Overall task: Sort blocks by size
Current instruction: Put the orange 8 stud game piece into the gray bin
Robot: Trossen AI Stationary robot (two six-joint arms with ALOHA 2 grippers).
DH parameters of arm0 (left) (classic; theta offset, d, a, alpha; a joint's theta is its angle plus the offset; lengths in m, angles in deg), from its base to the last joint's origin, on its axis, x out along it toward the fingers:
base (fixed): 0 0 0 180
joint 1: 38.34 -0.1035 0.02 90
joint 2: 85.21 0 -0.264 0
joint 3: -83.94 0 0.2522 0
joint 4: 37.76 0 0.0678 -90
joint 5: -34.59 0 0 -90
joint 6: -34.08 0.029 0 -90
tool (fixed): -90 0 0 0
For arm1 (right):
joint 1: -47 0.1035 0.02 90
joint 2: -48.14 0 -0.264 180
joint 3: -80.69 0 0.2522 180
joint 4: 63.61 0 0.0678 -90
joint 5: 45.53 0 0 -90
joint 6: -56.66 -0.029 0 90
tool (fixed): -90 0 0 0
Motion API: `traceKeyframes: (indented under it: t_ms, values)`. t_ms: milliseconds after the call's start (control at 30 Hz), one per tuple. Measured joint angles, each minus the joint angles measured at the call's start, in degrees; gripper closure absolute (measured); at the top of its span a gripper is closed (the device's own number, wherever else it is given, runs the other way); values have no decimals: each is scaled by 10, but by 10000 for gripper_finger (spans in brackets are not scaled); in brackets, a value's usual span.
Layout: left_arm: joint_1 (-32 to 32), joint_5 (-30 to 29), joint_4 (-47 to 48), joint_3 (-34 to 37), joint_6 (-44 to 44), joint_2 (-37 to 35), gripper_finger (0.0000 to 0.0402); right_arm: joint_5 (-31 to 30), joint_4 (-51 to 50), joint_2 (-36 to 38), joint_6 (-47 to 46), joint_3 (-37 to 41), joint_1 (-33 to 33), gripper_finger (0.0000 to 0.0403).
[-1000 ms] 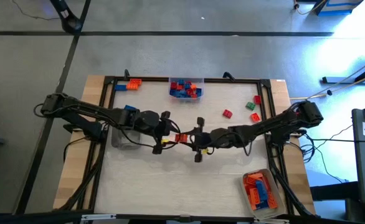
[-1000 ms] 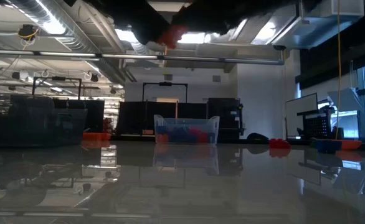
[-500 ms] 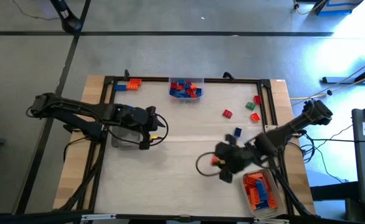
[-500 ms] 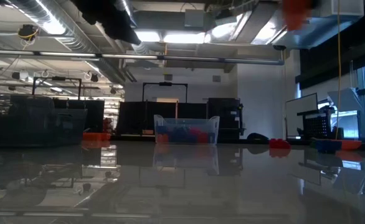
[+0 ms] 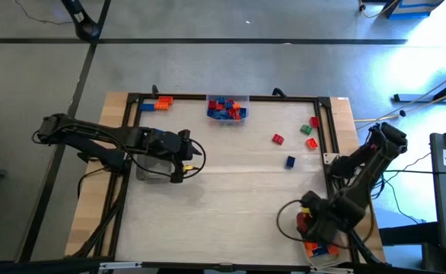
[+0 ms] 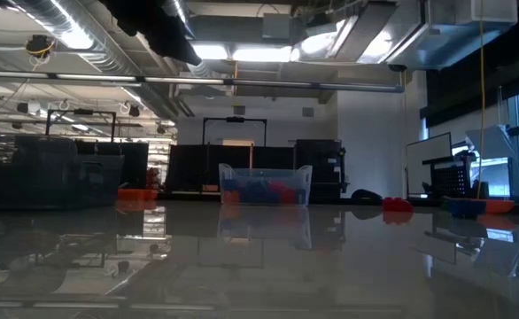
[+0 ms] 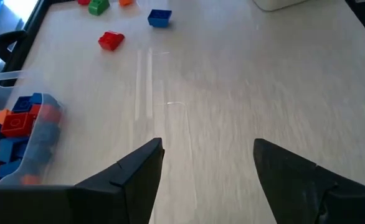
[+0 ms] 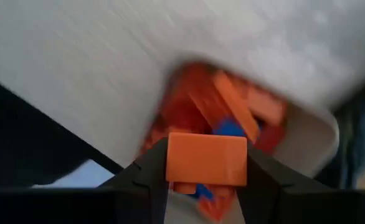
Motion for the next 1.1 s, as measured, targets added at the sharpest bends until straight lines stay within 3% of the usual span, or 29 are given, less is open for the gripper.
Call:
traceKeyframes:
  t_ms: [167, 300, 433, 667, 767, 900, 1100]
  values:
    - [0, 0, -5, 0, 6, 0, 164, 60, 37, 0, -99, 31, 35, 257]
    - [0, 0, -5, 0, 10, 0, 164, 60, 36, 0, -156, 49, 55, 242]
    - [0, 0, -5, 0, 10, 0, 164, 69, 43, 0, -188, 58, 55, 196]
    - [0, -4, 0, 0, 10, 0, 164, 119, 45, 17, -157, 58, 27, 125]
    - [-1, -43, 20, 0, 5, 0, 164, 59, 44, 26, -81, 58, -6, 113]
    - [-23, -111, 55, 0, -18, 0, 164, -92, 44, 33, 73, 58, -71, 110]
    - [-119, -133, 93, 0, -61, 1, 164, -290, 88, 33, 314, 58, -173, 110]
